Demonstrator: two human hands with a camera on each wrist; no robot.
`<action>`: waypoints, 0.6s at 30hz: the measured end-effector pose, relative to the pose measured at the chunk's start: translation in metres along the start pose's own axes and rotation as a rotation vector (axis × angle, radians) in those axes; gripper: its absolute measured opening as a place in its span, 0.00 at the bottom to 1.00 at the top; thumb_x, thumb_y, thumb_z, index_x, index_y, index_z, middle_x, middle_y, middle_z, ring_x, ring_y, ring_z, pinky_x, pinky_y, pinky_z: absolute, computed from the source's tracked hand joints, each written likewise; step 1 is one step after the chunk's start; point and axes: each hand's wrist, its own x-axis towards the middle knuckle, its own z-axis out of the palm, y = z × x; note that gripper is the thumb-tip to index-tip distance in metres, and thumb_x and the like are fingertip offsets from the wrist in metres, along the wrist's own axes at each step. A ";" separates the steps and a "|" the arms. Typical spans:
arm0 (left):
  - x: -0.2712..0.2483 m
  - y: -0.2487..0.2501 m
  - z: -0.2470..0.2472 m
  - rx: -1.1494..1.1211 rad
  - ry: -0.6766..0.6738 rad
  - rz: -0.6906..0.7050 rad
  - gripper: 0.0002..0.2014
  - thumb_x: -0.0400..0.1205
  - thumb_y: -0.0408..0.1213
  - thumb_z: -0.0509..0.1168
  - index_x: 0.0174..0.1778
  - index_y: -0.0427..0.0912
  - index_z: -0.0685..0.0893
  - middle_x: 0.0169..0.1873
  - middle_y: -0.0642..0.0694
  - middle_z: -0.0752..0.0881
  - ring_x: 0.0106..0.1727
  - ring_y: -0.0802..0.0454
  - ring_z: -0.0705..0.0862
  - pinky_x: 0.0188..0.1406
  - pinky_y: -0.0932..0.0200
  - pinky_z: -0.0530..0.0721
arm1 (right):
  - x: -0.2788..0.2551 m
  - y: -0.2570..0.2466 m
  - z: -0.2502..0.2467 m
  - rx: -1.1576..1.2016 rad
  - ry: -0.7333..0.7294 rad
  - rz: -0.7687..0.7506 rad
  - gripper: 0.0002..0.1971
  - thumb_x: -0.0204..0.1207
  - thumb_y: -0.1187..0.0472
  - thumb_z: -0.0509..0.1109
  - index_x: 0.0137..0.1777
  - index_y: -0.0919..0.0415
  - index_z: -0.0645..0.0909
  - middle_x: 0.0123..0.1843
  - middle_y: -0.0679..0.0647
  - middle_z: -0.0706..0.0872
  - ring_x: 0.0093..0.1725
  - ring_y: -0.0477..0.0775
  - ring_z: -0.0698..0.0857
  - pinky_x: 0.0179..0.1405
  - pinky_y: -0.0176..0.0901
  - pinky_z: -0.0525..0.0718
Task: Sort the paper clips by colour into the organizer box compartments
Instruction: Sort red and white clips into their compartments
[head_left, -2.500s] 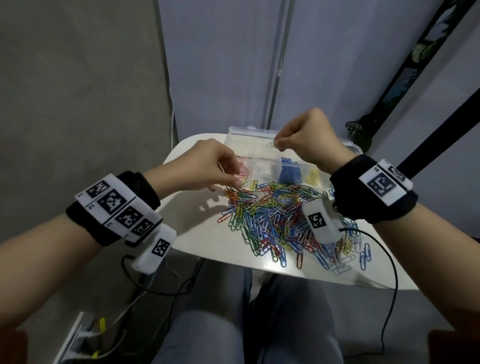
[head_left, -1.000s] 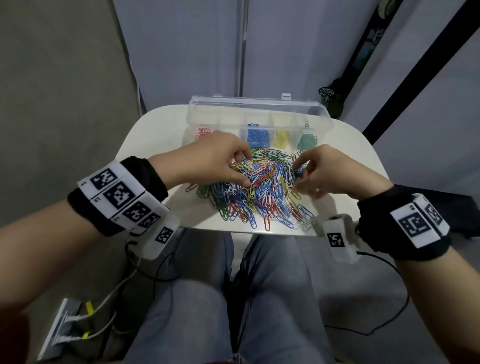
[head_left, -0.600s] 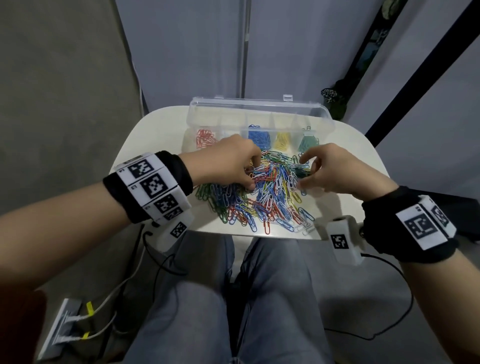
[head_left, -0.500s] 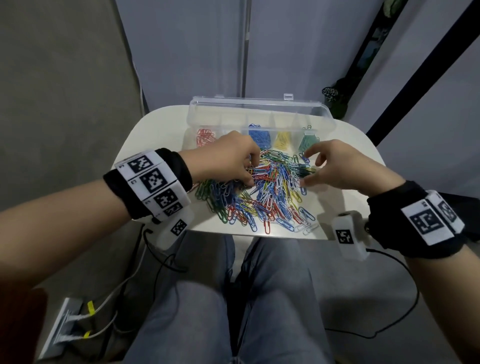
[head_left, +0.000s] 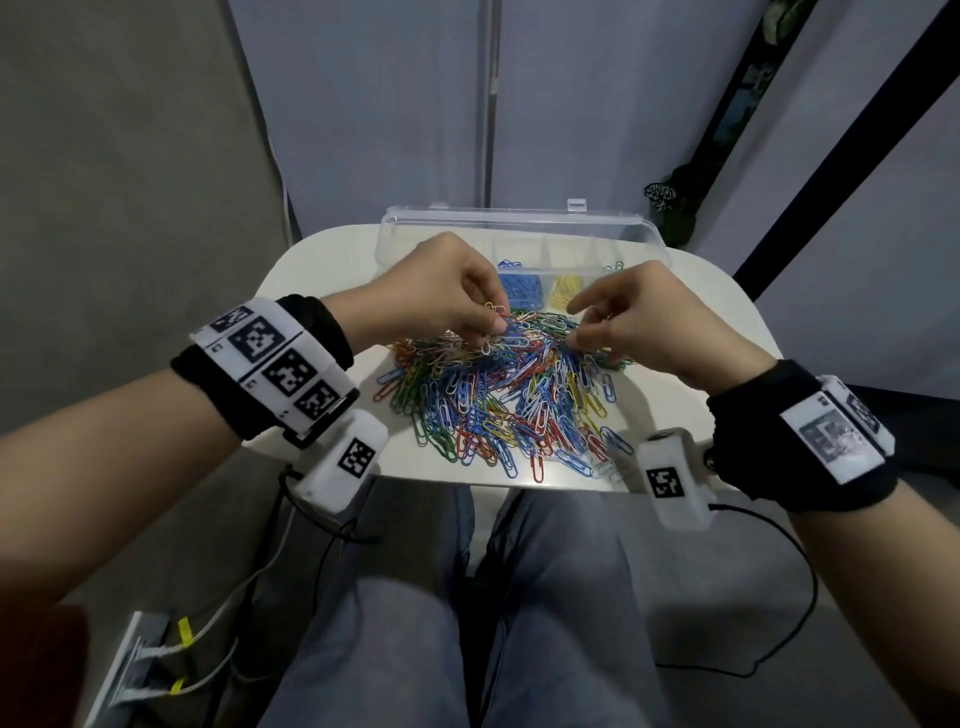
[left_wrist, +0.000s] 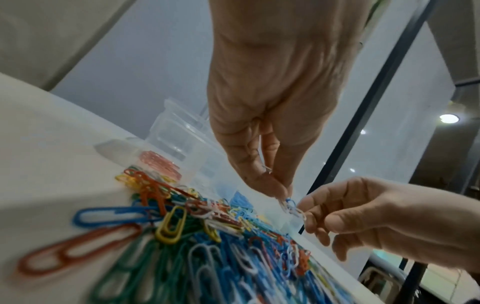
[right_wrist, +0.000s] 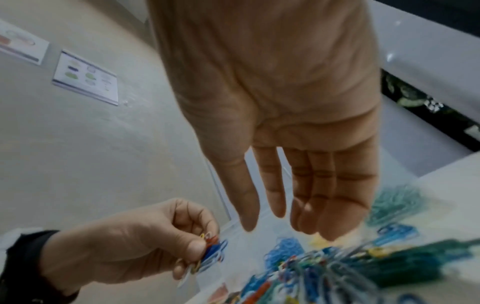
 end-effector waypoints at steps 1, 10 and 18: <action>-0.002 0.001 -0.002 -0.073 0.008 -0.004 0.07 0.72 0.22 0.75 0.43 0.28 0.86 0.27 0.41 0.88 0.24 0.54 0.86 0.26 0.65 0.85 | 0.000 -0.003 0.002 0.102 -0.006 0.005 0.13 0.68 0.67 0.80 0.53 0.68 0.87 0.35 0.56 0.85 0.31 0.51 0.84 0.37 0.46 0.88; -0.012 0.004 -0.010 -0.349 0.063 -0.018 0.06 0.72 0.20 0.73 0.43 0.29 0.85 0.31 0.39 0.86 0.30 0.51 0.86 0.35 0.61 0.89 | 0.000 -0.029 0.023 0.720 -0.092 0.022 0.11 0.69 0.76 0.76 0.51 0.78 0.84 0.36 0.66 0.88 0.34 0.58 0.89 0.39 0.46 0.91; -0.019 -0.001 -0.016 -0.384 0.087 -0.046 0.05 0.72 0.20 0.73 0.41 0.29 0.86 0.32 0.38 0.87 0.31 0.50 0.87 0.34 0.63 0.89 | 0.003 -0.027 0.025 0.776 -0.031 0.055 0.03 0.68 0.81 0.72 0.39 0.76 0.83 0.27 0.62 0.87 0.27 0.55 0.88 0.30 0.39 0.89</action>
